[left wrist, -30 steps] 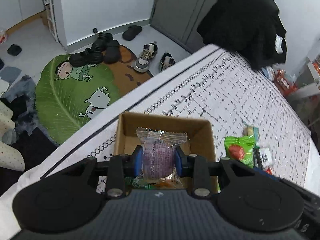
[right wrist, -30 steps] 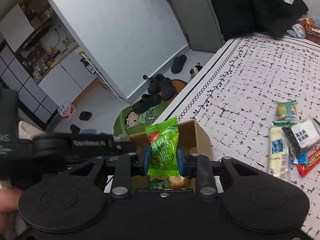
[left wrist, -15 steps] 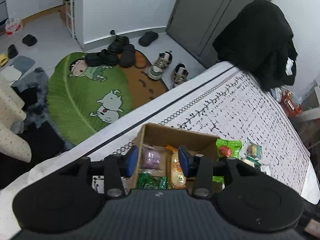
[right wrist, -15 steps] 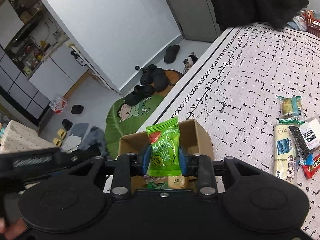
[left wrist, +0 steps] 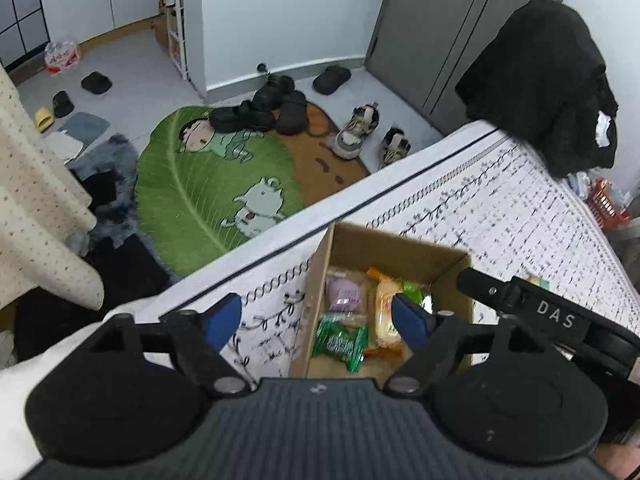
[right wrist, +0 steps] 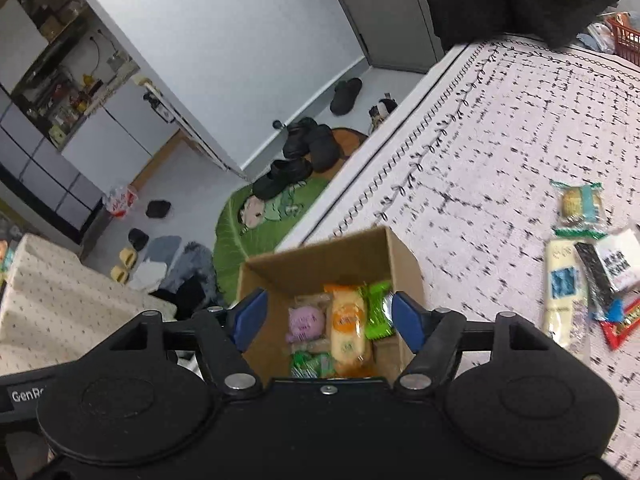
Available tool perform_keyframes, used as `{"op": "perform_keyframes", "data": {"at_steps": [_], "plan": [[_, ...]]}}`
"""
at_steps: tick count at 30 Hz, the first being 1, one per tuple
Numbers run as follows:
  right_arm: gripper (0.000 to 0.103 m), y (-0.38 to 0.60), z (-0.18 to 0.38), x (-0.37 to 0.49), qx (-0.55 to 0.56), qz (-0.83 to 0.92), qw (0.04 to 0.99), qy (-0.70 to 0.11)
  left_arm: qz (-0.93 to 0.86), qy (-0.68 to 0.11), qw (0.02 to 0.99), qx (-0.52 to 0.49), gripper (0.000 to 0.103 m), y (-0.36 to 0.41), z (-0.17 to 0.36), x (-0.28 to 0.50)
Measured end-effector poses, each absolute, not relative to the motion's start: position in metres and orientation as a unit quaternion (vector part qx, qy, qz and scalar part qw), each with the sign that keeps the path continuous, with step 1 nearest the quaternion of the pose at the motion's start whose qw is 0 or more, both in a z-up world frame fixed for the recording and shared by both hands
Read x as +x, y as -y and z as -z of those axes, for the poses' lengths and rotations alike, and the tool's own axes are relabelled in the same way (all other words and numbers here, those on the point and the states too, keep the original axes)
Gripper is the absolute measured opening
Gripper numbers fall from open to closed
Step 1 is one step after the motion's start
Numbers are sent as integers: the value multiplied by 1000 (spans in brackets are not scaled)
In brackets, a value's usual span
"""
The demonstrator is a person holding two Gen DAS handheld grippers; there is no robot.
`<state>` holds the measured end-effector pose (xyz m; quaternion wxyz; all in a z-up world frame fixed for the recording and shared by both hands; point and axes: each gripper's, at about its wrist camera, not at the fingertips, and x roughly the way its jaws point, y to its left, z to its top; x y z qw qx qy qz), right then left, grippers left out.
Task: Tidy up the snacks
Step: 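Withdraw both tools from the box toward the remaining snacks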
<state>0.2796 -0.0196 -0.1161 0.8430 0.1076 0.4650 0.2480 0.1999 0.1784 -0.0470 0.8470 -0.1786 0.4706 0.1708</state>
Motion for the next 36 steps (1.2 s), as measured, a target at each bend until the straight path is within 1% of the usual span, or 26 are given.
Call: {"op": "perform_keyframes", "data": {"at_steps": [4, 7, 8, 10, 12, 17, 27, 31, 36], "plan": [[71, 29, 120, 269, 102, -244, 838, -478, -175, -479, 843, -171, 83, -171, 49, 193], [80, 41, 119, 262, 108, -234, 839, -479, -173, -480, 845, -163, 91, -164, 49, 187], [80, 45, 118, 260, 109, -233, 839, -479, -172, -482, 844, -160, 93, -161, 49, 186], [80, 53, 117, 260, 105, -228, 840, -480, -178, -483, 844, -151, 100, -155, 49, 184], [80, 61, 116, 258, 108, -223, 843, -478, -174, -481, 845, -158, 103, -150, 48, 181], [81, 76, 111, 256, 104, -216, 852, -466, -168, -475, 851, -151, 103, -131, 45, 174], [82, 109, 109, 250, 81, -236, 845, -473, -175, -476, 848, -156, 103, -101, 47, 164], [88, 128, 109, 250, 82, -229, 848, -471, -166, -476, 849, -158, 103, -84, 46, 163], [89, 155, 108, 250, 84, -225, 851, -468, -157, -482, 845, -171, 103, -66, 48, 163]]}}
